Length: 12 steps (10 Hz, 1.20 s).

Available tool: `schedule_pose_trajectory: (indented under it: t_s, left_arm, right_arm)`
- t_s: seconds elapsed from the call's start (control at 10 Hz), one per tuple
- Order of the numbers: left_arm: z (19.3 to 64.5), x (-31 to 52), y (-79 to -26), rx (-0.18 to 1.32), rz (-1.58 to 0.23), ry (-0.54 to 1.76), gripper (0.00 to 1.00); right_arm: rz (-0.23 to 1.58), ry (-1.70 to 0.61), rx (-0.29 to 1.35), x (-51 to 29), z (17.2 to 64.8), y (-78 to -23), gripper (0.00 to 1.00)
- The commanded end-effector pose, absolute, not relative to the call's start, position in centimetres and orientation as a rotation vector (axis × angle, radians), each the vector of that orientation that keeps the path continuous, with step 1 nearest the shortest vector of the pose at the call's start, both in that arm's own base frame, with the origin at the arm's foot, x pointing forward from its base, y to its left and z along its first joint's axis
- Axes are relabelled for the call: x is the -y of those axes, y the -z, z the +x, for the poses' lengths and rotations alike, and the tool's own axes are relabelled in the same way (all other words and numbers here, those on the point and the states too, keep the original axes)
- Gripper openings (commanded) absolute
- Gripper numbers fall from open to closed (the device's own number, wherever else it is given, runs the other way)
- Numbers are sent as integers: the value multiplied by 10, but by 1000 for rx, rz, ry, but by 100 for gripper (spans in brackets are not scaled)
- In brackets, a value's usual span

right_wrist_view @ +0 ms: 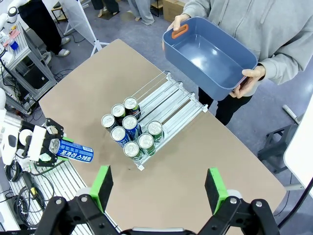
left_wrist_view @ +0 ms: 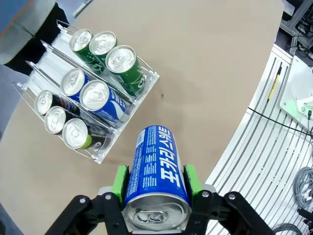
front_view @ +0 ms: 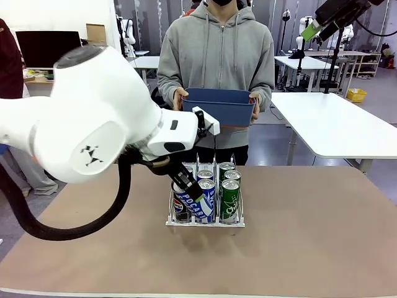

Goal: Fill the beverage cans into the dispenser.
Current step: Place the picked Ionic drink in the line of the Automatic Can Dispenser with the same cans.

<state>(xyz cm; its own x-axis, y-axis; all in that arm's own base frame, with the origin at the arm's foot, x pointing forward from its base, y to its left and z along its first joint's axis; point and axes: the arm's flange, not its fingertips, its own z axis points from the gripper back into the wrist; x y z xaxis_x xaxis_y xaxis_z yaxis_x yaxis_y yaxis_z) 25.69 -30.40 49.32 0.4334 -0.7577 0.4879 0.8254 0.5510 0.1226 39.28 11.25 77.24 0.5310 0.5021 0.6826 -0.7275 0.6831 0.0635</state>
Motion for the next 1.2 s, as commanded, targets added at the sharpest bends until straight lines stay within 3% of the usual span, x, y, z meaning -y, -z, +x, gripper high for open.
schedule_pose_trajectory:
  t_s: [0.0,1.1]
  left_arm:
    - [269,321,-491,559,-124,983,57]
    - [334,346,-447,504,-43,966,57]
  right_arm:
    - [358,-751,680,-113,393,-772,100]
    - [358,-751,680,-113,393,-772,100]
